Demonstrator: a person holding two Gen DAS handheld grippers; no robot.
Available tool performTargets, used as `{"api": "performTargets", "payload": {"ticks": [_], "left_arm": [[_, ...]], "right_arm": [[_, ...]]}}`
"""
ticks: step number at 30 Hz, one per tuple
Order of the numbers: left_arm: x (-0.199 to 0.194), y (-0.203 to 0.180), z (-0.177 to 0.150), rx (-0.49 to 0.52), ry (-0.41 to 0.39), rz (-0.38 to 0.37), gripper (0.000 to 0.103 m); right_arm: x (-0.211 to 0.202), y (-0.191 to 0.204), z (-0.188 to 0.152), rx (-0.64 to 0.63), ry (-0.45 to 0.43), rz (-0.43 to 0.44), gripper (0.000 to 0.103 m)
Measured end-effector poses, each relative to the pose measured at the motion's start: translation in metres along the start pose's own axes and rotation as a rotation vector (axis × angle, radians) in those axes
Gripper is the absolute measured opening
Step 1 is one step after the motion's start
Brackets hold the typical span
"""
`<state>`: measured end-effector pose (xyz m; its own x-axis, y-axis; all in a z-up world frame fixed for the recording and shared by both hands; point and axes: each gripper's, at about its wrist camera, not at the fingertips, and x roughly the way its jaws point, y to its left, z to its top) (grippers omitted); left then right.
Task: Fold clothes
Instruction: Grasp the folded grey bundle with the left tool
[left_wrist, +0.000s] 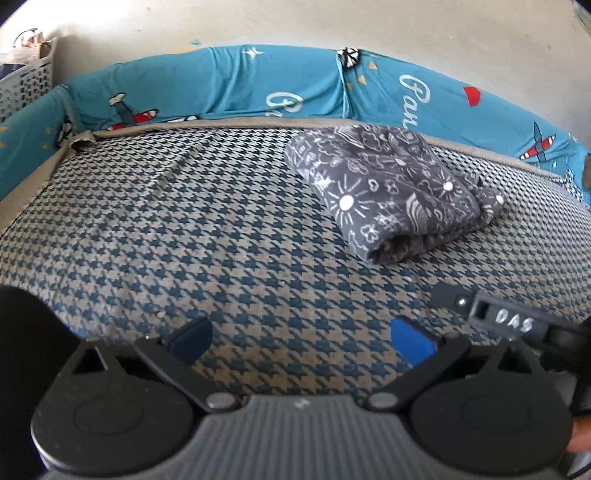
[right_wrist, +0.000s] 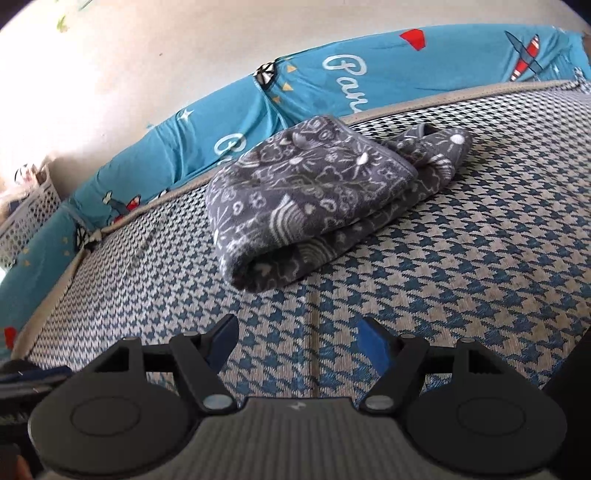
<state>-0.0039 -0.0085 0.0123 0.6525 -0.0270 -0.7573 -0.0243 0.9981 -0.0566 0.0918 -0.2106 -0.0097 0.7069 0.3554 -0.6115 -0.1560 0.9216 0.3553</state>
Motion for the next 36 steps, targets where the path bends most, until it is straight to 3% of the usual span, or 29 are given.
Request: {"api": "performTargets", "payload": {"ticks": [4, 9, 21, 27, 33, 36], "left_arm": [[0.016, -0.003, 0.006, 0.031, 0.009, 0.012, 0.103], [0.034, 0.001, 0.02, 0.036, 0.008, -0.03, 0.103], [0.081, 0.018, 0.07, 0.031, 0.046, -0.083, 0.103], [0.103, 0.022, 0.088, 0.105, 0.064, -0.088, 0.103], [0.129, 0.035, 0.104, 0.111, 0.074, -0.151, 0.103], [0.142, 0.043, 0.114, 0.055, 0.1, -0.206, 0.103]], "right_arm": [[0.003, -0.007, 0.005, 0.054, 0.0, -0.007, 0.072], [0.008, -0.016, 0.018, 0.097, -0.006, -0.022, 0.072], [0.025, -0.049, 0.086, 0.121, -0.015, -0.082, 0.072], [0.039, -0.065, 0.109, 0.154, 0.004, -0.112, 0.072], [0.052, -0.079, 0.123, 0.216, 0.046, -0.109, 0.072], [0.059, -0.087, 0.13, 0.245, 0.083, -0.111, 0.072]]}}
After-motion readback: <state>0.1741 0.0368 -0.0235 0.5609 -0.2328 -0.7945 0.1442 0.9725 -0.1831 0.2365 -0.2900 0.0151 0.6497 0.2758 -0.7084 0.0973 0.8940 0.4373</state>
